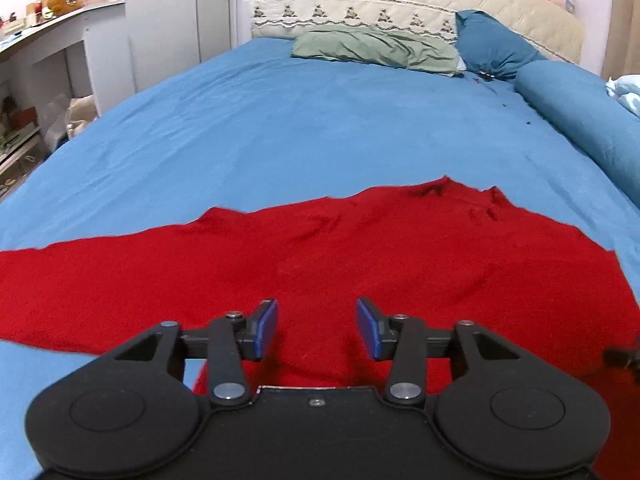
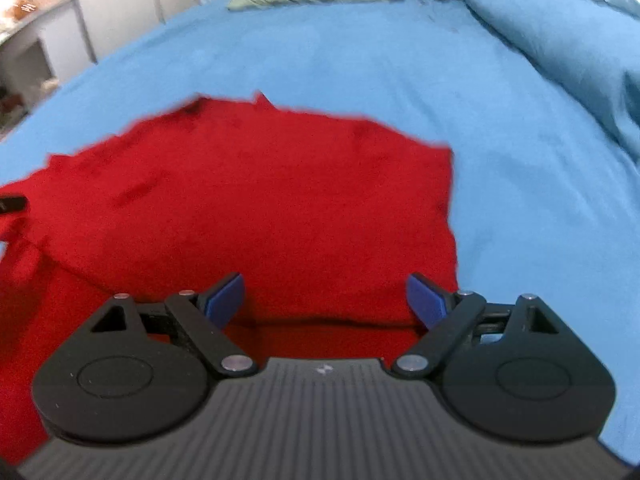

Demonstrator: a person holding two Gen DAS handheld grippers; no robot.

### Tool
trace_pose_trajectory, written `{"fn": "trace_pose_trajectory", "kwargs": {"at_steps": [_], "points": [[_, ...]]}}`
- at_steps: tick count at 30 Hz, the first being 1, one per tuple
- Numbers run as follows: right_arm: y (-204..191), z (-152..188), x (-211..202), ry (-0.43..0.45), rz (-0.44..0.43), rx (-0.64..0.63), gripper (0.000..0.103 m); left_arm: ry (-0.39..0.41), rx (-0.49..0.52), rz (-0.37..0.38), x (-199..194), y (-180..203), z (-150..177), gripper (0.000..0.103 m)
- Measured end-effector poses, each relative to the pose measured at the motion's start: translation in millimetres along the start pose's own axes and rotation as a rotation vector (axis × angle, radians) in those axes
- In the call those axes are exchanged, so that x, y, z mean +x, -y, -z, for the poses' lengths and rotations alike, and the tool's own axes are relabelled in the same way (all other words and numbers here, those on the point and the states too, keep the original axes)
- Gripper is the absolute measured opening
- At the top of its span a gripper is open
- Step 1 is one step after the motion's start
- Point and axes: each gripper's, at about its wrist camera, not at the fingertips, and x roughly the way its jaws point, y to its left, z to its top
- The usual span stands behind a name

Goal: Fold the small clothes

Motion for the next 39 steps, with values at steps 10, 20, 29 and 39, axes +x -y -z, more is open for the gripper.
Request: {"fn": "trace_pose_trajectory", "kwargs": {"at_steps": [10, 20, 29, 39], "points": [[5, -29, -4, 0.112, -0.023, 0.060, 0.103, -0.050, 0.031, 0.027, 41, 17, -3, 0.054], [45, -81, 79, 0.055, 0.000, 0.100, 0.103, -0.118, 0.027, 0.040, 50, 10, 8, 0.055], [9, -21, -3, 0.038, -0.118, 0.020, 0.103, -0.161, 0.023, 0.061, 44, 8, 8, 0.061], [5, -14, -14, 0.062, -0.063, 0.061, 0.103, -0.136, -0.019, 0.032, 21, 2, -4, 0.061]]}}
